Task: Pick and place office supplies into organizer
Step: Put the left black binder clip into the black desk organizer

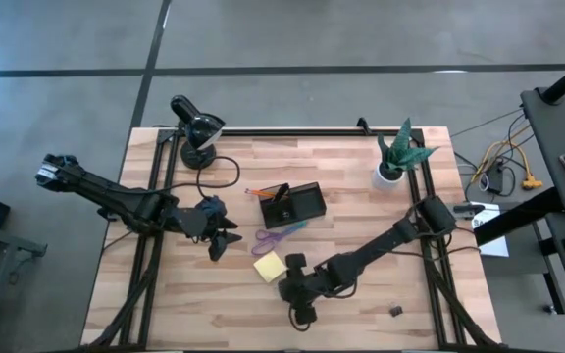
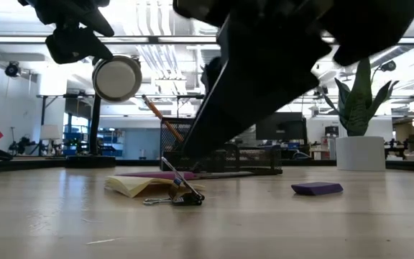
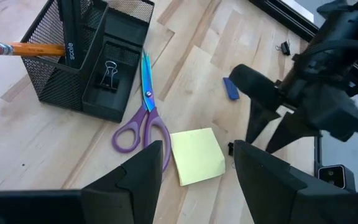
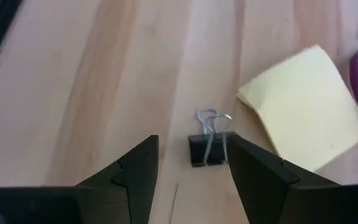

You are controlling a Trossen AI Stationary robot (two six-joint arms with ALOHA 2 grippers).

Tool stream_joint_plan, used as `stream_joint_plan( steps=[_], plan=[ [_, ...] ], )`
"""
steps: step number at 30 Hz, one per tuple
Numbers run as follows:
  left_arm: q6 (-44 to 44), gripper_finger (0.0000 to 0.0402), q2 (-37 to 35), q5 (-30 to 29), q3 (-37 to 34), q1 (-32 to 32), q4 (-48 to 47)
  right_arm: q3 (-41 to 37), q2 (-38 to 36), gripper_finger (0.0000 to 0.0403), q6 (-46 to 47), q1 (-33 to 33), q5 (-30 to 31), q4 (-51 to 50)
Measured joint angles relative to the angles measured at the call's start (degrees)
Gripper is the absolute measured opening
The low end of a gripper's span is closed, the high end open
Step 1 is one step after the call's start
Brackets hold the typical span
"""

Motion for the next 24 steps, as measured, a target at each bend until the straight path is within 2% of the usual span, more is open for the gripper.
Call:
stream_joint_plan(
  steps=[5, 12, 24],
  plan=[
    [0.0, 0.0180, 0.0, 0.0, 0.0, 0.0, 0.0, 0.2, 0.1, 0.0183, 1.7, -0.4, 0.2, -0.1],
    [0.0, 0.0180, 0.0, 0.0, 0.0, 0.0, -0.2, 0.5, 0.1, 0.0183, 11.3, -0.9, 0.3, -0.1],
    [0.0, 0.0180, 0.0, 0.0, 0.0, 0.0, -0.2, -2.1, 0.1, 0.0183, 7.0, -1.2, 0.3, 7.0]
  ],
)
